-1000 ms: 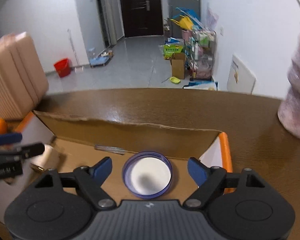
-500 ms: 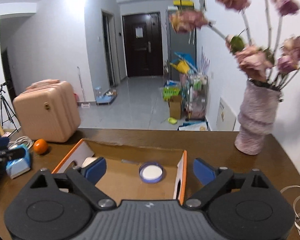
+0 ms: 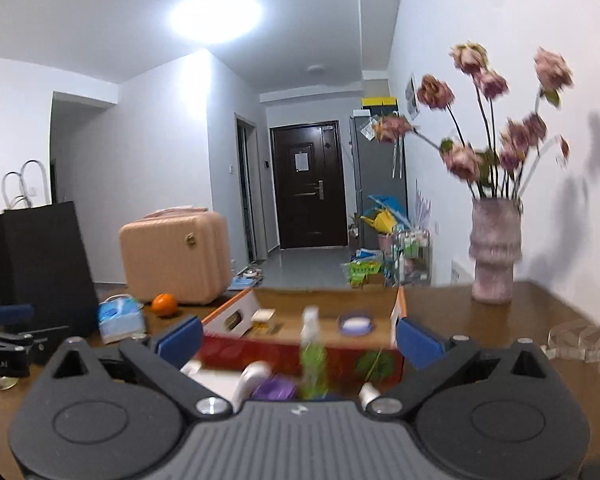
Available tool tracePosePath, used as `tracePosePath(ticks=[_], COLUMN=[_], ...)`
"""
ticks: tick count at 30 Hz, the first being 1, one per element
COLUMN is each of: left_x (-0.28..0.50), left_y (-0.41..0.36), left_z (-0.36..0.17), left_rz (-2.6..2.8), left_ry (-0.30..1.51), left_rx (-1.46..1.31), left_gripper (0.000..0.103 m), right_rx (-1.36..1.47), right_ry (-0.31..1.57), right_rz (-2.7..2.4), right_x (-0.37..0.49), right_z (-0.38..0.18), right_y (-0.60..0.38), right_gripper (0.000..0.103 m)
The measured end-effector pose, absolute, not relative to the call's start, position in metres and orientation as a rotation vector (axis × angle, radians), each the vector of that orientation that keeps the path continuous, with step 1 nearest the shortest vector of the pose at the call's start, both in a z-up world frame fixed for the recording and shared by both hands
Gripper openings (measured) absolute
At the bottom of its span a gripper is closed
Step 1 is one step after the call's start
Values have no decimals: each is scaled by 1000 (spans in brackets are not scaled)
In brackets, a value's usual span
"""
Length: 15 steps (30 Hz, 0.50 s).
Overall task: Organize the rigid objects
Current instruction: 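Open both tools and lift them out of the box, then grip the red lint brush head with the left tool while the right tool grips its white handle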
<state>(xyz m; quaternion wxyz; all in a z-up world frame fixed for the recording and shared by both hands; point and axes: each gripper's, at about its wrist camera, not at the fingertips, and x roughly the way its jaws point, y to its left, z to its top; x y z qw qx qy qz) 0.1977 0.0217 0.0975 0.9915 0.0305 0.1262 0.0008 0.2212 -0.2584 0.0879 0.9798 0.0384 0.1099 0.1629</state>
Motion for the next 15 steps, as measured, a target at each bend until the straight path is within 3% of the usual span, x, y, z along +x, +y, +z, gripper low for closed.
tracePosePath(ticks=[8,15], left_x=[112,102], left_y=[27,24], left_z=[39,-2], left_rz=[22,28], left_ry=[282,393], left_rx=[-73,-43], left_gripper=[103,103], right_rx=[175,192], right_ry=[329,363], right_rz=[378,330], right_x=[151,135], right_z=[4,-16], right_y=[-256,-258], right_gripper=[101,93])
